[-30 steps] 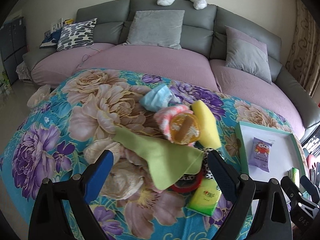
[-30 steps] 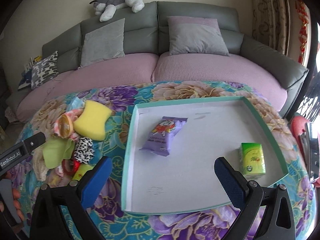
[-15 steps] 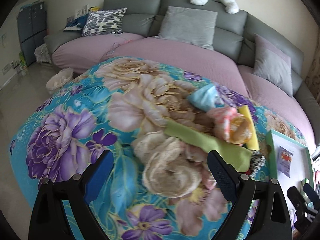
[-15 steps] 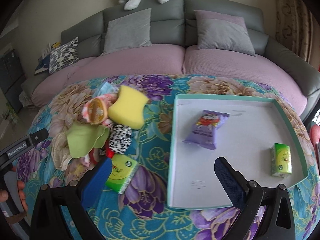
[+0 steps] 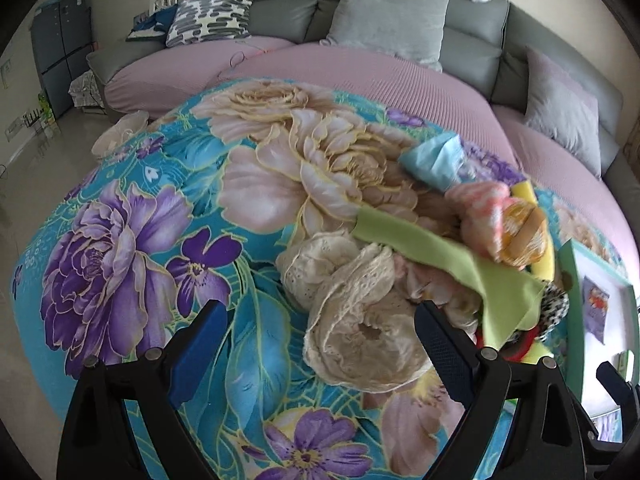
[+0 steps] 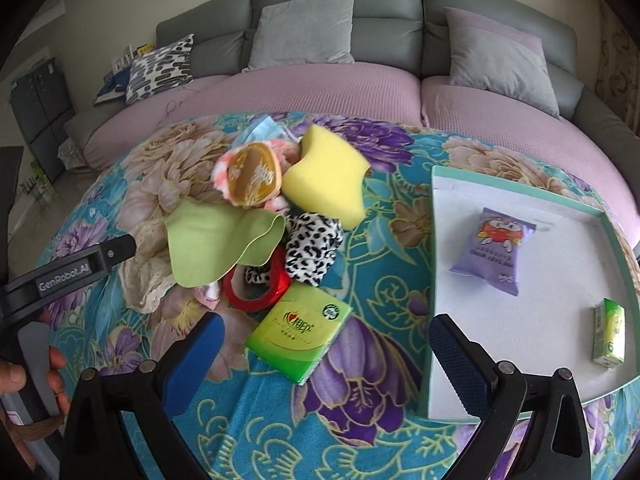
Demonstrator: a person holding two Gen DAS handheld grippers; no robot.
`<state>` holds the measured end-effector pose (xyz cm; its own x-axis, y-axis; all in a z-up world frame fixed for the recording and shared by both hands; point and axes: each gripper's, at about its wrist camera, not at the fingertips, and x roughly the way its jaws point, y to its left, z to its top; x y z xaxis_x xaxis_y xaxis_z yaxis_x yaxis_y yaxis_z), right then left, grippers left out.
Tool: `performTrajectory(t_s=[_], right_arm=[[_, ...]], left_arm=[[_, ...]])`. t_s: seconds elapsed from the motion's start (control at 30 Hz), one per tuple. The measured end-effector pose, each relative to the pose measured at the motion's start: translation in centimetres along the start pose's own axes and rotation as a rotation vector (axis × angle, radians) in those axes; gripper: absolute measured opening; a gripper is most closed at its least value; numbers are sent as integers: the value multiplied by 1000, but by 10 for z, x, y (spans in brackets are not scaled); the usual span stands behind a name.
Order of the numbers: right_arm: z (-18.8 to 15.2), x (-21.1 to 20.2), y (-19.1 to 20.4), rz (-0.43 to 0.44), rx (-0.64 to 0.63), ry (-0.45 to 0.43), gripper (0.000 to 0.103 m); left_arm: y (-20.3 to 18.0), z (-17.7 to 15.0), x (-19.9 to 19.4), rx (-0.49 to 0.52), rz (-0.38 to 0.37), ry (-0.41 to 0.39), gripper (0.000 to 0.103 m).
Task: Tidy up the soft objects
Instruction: 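Grasp the cream lace cloth with the left tool while the right tool grasps a green-and-white tissue pack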
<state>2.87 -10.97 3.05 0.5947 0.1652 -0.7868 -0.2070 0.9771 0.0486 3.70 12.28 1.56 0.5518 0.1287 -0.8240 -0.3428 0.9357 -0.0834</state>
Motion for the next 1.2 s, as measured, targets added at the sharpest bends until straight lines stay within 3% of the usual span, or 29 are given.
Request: performTrajectory(t_s=[0.3, 0.73, 0.9, 1.0, 1.2], right_arm=[[-5, 24, 16, 26, -39, 60, 103], [-10, 47, 23, 12, -44, 140, 103], [-10, 51, 20, 1, -26, 149, 103], [-9, 53, 19, -6, -24, 152, 97], [-10, 56, 17, -4, -9, 156, 78]], left_arm=[[-4, -4, 22, 33, 26, 66, 95], [-10, -9, 43, 40, -5, 123, 93], [-11, -10, 43, 37, -28, 121, 84], [-12, -11, 43, 34, -58, 119, 73], [-15, -9, 41, 25, -134, 111, 38]])
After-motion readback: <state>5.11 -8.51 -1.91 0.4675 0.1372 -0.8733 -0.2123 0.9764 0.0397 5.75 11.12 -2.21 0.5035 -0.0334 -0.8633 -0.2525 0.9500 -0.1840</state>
